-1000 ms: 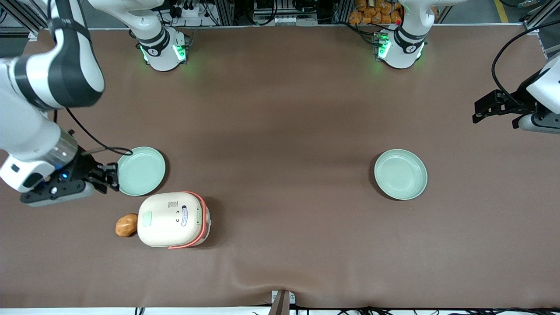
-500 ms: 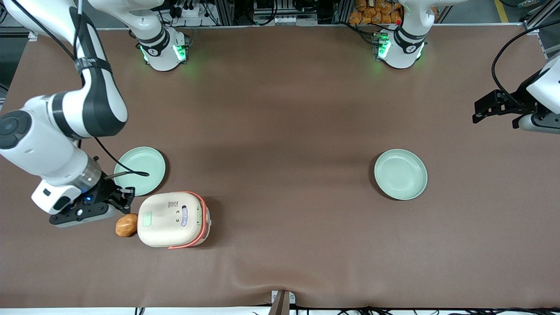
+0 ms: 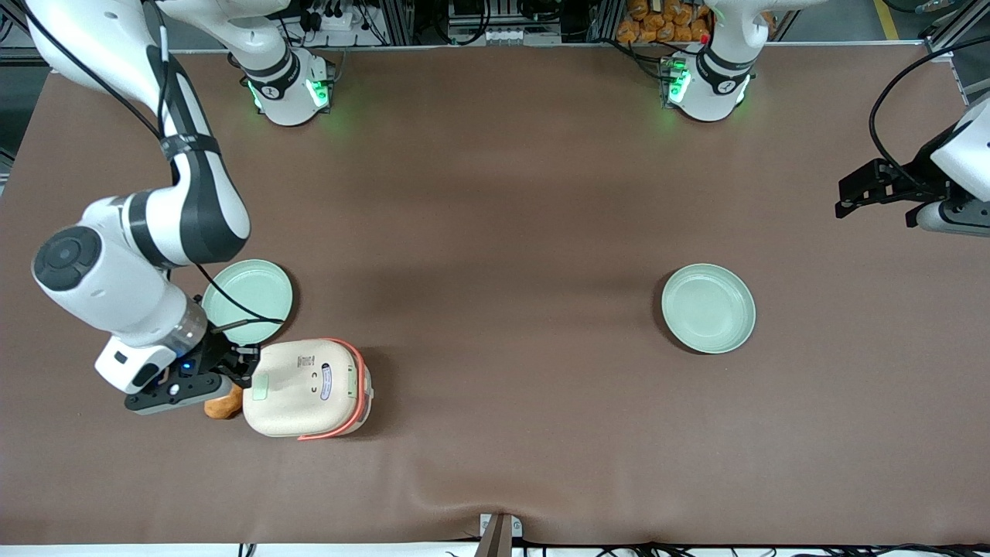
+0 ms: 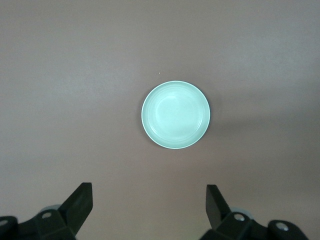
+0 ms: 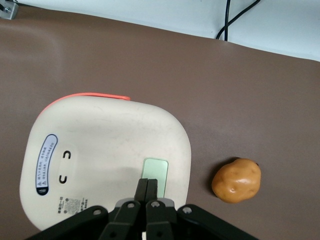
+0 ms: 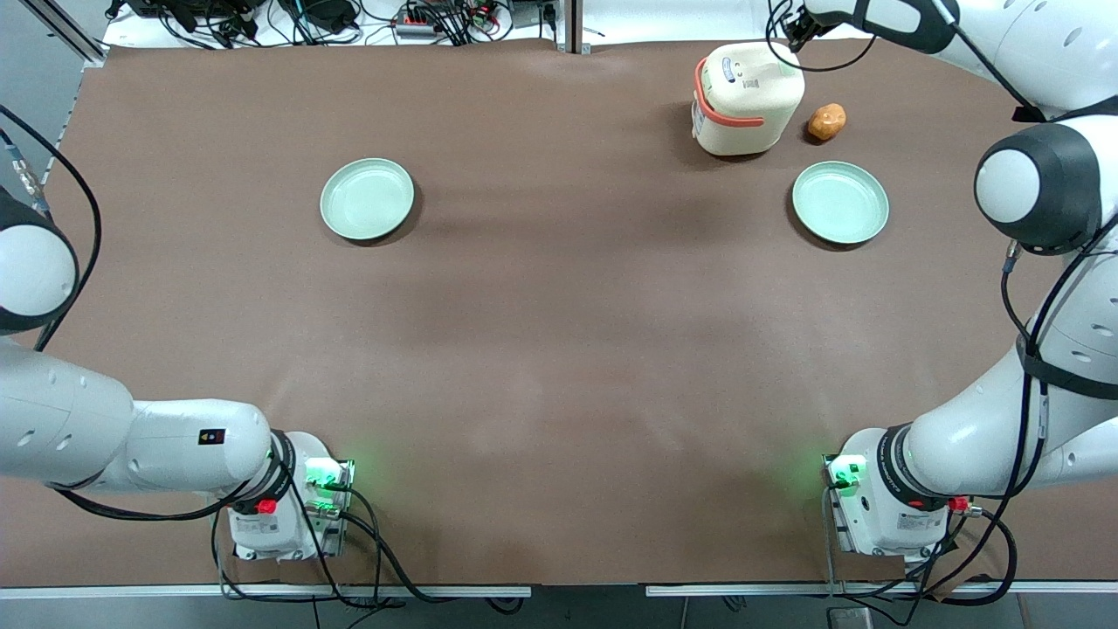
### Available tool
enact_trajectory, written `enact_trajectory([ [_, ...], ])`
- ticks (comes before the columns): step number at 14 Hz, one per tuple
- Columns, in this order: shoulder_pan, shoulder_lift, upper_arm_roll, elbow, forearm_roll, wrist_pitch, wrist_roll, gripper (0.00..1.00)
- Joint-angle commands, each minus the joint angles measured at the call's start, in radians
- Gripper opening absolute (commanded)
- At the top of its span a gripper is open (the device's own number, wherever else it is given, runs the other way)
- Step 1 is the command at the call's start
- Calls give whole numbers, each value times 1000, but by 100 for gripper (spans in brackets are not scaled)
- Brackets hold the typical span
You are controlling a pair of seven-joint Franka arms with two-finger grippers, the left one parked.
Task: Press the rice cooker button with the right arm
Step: 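Lower the closed right gripper onto the cooker's button and press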
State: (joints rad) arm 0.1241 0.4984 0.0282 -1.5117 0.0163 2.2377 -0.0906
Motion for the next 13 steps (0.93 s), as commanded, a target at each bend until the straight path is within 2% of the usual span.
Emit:
enact_trajectory([
  [1, 6, 31, -7, 10, -7, 14, -9, 0],
  [13, 6, 75, -10, 5, -6, 60, -6, 0],
])
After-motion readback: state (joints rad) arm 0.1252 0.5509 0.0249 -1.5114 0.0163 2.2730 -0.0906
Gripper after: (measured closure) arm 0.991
